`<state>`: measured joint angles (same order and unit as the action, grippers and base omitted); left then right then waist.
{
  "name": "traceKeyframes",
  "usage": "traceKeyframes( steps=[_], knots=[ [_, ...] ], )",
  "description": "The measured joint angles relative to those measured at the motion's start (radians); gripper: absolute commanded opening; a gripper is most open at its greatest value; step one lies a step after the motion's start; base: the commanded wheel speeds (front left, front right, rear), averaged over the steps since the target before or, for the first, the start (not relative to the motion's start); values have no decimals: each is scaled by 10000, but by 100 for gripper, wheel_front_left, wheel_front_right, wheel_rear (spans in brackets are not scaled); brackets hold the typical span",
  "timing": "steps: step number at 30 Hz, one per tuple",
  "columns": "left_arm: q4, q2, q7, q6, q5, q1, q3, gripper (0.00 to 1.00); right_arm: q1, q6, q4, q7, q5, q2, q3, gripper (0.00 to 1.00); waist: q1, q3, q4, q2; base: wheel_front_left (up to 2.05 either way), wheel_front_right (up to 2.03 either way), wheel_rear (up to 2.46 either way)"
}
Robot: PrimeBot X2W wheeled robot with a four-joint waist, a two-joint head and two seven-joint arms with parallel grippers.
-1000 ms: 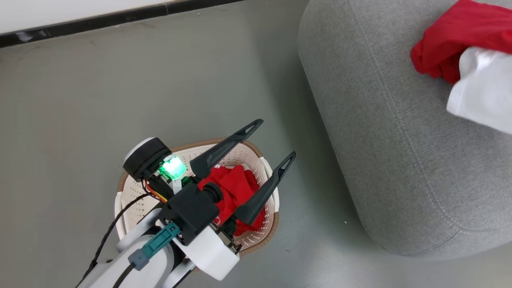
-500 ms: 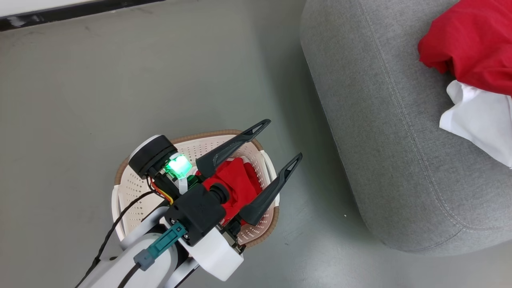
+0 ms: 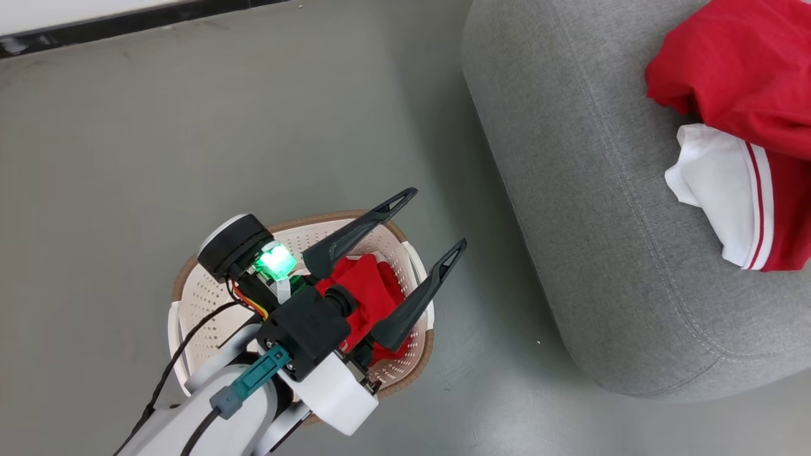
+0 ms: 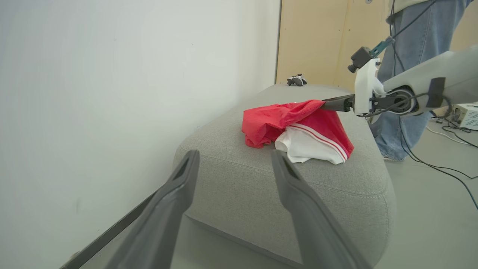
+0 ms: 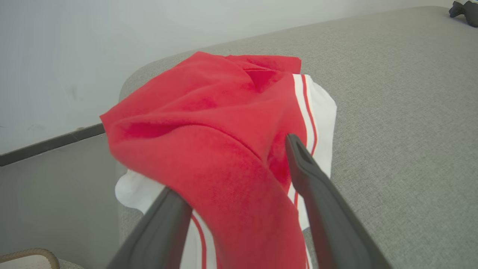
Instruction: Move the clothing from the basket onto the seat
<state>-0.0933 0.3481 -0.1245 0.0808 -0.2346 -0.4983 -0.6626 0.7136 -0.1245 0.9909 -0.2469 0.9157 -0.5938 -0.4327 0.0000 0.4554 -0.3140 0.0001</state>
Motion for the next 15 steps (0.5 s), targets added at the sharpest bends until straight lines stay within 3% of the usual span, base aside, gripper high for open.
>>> traceKeyframes(
  steps=[15],
  knots=[
    [531,176,-445,-105,-140,234,318,100,-1024,0,-1448,-8,-612,-102,731,100,1,-463,-401,0,0,0,0]
  ],
)
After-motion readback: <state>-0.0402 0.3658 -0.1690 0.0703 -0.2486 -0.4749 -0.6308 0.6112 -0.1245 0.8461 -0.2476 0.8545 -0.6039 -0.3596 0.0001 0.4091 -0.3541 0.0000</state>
